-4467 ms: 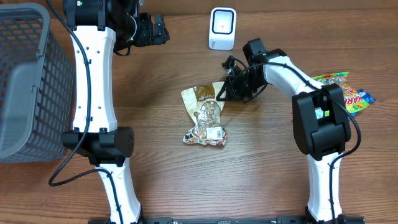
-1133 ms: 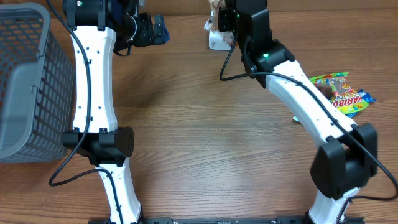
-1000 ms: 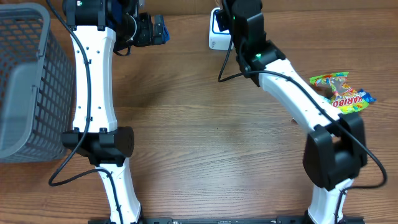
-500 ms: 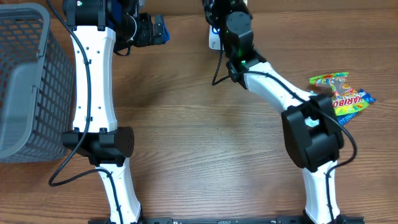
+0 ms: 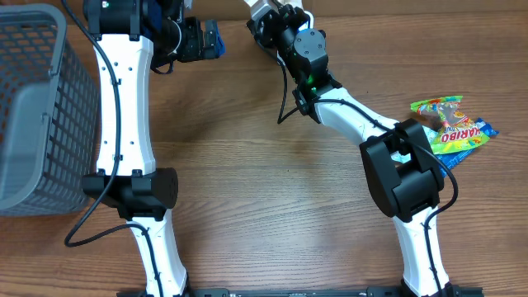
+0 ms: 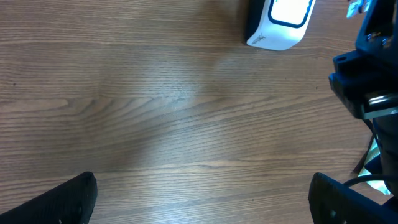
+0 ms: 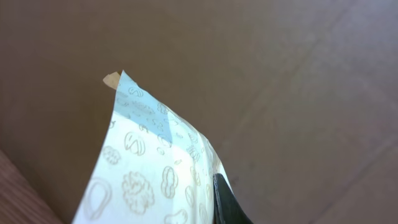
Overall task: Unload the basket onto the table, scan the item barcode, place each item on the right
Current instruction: 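Hold the bread bag over the white scanner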
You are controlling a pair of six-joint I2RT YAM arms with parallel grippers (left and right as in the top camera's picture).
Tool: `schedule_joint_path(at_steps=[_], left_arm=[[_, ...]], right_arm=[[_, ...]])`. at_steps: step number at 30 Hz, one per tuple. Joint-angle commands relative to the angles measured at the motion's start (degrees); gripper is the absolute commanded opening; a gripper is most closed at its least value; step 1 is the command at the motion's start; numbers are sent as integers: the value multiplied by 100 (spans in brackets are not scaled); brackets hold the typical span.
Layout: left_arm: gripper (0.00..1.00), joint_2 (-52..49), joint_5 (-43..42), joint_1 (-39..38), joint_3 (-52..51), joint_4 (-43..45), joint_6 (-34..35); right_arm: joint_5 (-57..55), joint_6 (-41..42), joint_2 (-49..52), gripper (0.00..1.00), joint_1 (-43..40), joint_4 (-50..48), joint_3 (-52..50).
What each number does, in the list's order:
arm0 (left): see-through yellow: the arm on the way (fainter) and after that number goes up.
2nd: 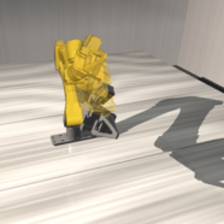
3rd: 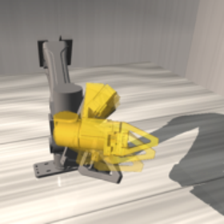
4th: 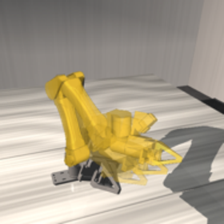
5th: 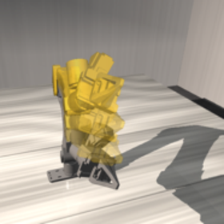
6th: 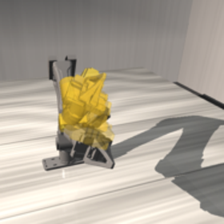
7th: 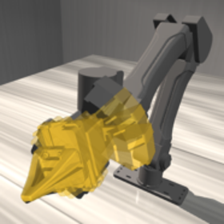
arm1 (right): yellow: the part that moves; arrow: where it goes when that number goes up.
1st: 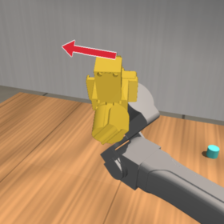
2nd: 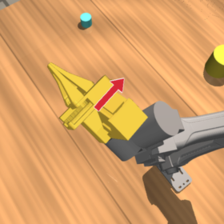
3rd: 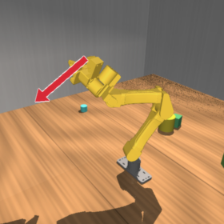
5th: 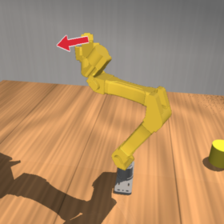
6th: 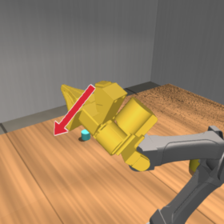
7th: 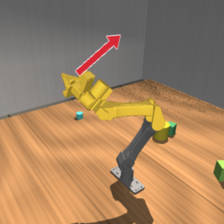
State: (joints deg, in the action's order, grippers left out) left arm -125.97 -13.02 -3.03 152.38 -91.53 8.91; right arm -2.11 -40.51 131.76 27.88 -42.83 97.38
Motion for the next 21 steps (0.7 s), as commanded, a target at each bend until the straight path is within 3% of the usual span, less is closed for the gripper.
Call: schedule_joint_path(at_steps=[1, 7, 21], left_arm=[[100, 160, 11, -74, -2, 7, 33], [100, 160, 11, -74, -2, 7, 33], [100, 160, 11, -74, -2, 7, 33]], right_arm=[[518, -26, 7, 4, 2, -55, 61], [1526, -26, 4, 4, -157, -76, 61], [6002, -24, 7, 4, -1495, -140, 61]])
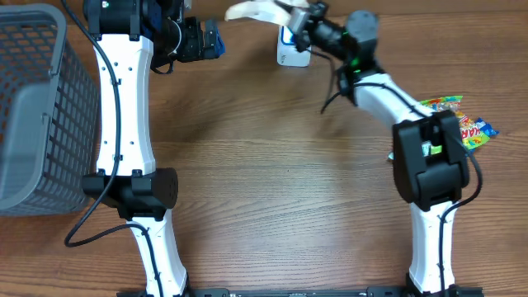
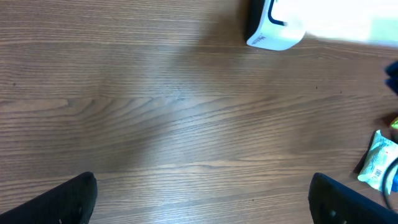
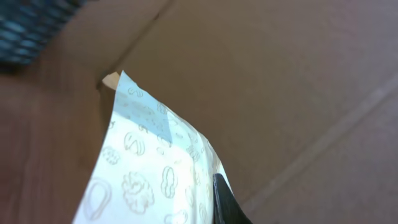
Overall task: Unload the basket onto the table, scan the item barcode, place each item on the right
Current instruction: 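Hold the bread bag over the white scanner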
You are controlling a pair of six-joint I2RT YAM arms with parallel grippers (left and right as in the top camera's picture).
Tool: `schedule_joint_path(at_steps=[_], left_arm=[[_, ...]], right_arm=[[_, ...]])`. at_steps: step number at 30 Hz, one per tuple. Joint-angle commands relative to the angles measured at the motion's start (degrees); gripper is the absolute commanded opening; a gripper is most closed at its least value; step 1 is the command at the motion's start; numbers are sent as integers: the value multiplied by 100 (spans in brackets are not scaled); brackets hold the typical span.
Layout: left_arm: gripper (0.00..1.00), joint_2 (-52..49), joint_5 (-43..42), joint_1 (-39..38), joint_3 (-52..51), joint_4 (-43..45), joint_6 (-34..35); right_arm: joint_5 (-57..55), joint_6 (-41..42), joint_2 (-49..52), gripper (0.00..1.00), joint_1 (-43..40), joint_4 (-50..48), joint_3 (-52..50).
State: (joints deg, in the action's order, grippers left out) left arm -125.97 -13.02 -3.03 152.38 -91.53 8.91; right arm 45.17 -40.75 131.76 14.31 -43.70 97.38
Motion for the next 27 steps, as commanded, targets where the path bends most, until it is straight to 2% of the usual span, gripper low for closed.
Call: schedule_joint_path(at_steps=[1, 9, 16, 23, 25, 27], left_arm=[[100, 160, 9, -74, -2, 7, 33], [100, 160, 11, -74, -2, 7, 33], [100, 160, 9, -74, -2, 7, 33], [100, 160, 9, -74, -2, 7, 33], [100, 160, 11, -74, -2, 7, 33], [100, 160, 11, -74, -2, 7, 33]], right_arm=[[1473, -2, 4, 4, -197, -37, 61], [1585, -39, 4, 4, -87, -155, 61], [3001, -481, 4, 4, 129, -170, 85], [3158, -595, 4, 4, 39, -203, 90], [3141, -376, 4, 4, -9, -271, 96], [2712, 815, 4, 4, -92, -417, 101]])
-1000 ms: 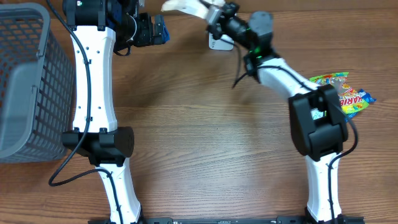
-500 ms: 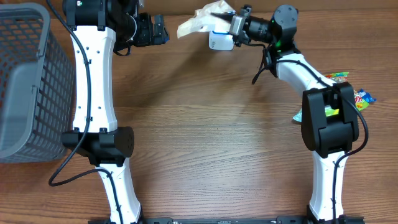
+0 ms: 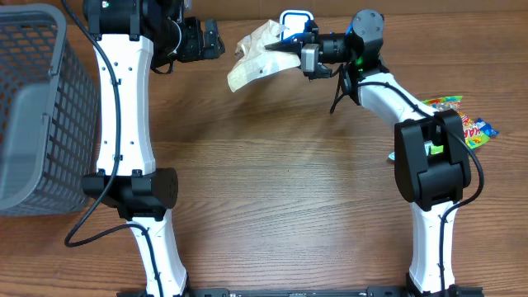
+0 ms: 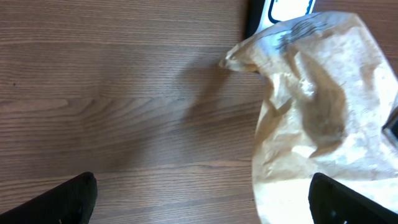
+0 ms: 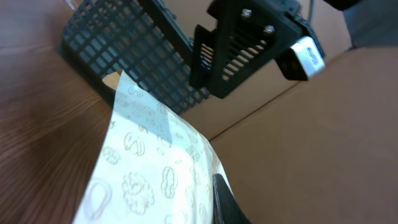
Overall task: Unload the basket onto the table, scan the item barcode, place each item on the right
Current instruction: 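Hold the bread bag over the white scanner, then carry the bread bag right and release it beside the candy bag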
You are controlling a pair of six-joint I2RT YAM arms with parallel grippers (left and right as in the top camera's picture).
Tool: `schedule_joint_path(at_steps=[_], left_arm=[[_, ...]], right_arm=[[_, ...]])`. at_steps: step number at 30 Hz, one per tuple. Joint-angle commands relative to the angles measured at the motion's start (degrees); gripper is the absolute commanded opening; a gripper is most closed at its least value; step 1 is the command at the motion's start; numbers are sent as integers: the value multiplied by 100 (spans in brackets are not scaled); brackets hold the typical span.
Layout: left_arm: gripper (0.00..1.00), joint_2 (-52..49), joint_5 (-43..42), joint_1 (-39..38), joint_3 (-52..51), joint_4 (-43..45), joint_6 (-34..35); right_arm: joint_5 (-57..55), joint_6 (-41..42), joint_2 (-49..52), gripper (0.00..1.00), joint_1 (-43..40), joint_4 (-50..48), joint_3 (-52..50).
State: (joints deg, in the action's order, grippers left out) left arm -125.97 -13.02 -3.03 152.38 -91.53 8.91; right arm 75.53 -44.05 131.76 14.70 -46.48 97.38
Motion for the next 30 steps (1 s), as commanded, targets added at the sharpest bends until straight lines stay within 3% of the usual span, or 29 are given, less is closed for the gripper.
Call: schedule_joint_path(at_steps=[1, 4, 9, 14, 17, 19, 24, 27, 30], left_arm=[[100, 160, 11, -74, -2, 7, 33], [100, 160, 11, -74, -2, 7, 33], [100, 160, 11, -74, -2, 7, 33], [100, 160, 11, -74, -2, 7, 33], [100, 160, 11, -74, -2, 7, 33], [100, 160, 11, -74, -2, 7, 33], [99, 160, 11, -74, -2, 7, 33], [100, 160, 11, -74, -2, 7, 33], [100, 160, 11, -74, -2, 7, 33]], right_arm=[[-782, 1897, 4, 4, -177, -103, 101], [-1631, 2680, 4, 4, -304, 433, 101], [-1770, 3261, -59, 4, -396, 887, 101], [-2074, 3464, -562, 4, -396, 2402, 101], [-3145, 3211, -1056, 4, -380, 4063, 101], [-4503, 2769, -1596, 4, -297, 5652, 101], [-6675, 2627, -2721, 4, -153, 7877, 101], [-8583, 3738, -3259, 4, -278, 9215, 101], [-9348, 4194, -3405, 4, -507, 10144, 101]])
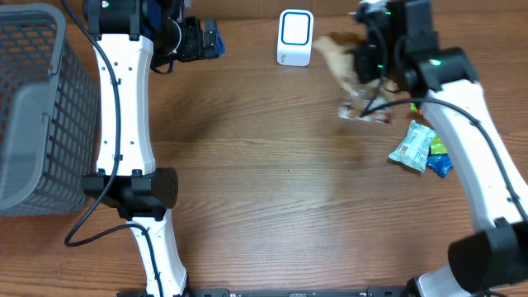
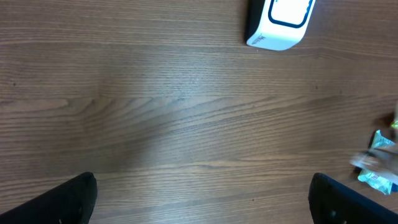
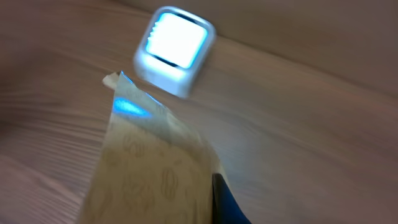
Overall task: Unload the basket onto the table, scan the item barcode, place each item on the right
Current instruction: 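Carry the bread bag right and release it beside the candy bag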
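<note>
The white barcode scanner (image 1: 294, 37) stands at the far edge of the table; it also shows lit in the right wrist view (image 3: 175, 50) and in the left wrist view (image 2: 280, 22). My right gripper (image 1: 369, 62) is shut on a beige nut-print bag (image 3: 149, 168), which hangs blurred just right of the scanner (image 1: 351, 78). One dark finger (image 3: 227, 199) shows behind the bag. My left gripper (image 2: 202, 199) is open over bare wood at the far left of the scanner, holding nothing.
A grey mesh basket (image 1: 33, 107) fills the left side. A light-blue snack pack (image 1: 412, 147) and a blue one (image 1: 438, 162) lie on the right, under my right arm. The light-blue pack also shows at the right edge of the left wrist view (image 2: 378, 169).
My right arm has swung from the left of the scanner to its right, with the bag still held. The bag now faces the lit scanner. The left gripper has not moved.
My right gripper held the bag up over the scanner at the table's far edge. Then the bag was stretched out to the left of the scanner, then lower and nearer my left gripper. Now it hangs to the right of the scanner.
</note>
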You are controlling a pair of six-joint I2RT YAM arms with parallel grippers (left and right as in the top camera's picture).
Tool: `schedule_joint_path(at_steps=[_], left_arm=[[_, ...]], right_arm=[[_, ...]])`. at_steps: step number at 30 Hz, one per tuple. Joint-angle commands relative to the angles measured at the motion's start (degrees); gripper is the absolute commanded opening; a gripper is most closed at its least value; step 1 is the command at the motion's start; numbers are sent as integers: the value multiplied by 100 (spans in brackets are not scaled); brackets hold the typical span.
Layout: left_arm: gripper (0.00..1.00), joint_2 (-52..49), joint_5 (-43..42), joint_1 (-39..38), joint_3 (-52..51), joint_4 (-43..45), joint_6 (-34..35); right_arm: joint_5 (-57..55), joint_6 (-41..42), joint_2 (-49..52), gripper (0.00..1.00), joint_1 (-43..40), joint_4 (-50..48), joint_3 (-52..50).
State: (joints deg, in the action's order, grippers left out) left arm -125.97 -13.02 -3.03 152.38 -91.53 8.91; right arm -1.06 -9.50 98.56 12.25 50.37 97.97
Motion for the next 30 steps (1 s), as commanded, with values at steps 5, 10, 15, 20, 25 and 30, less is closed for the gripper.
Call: schedule_joint_path(at_steps=[5, 10, 15, 20, 25, 30], left_arm=[[100, 160, 11, -74, -2, 7, 33], [100, 160, 11, -74, -2, 7, 33], [100, 160, 11, -74, -2, 7, 33], [100, 160, 11, -74, -2, 7, 33], [100, 160, 11, -74, -2, 7, 33], [100, 160, 11, -74, -2, 7, 33]], right_arm=[[-1777, 1110, 20, 4, -905, 1495, -160], [-1746, 1106, 26, 12, -1823, 1379, -730], [-1379, 1110, -11, 100, -2474, 1399, -741], [-1115, 1108, -284, 100, -2500, 1572, -369], [-170, 1104, -1040, 100, -2306, 1952, 396], [647, 1106, -2059, 100, -2184, 2306, 732]])
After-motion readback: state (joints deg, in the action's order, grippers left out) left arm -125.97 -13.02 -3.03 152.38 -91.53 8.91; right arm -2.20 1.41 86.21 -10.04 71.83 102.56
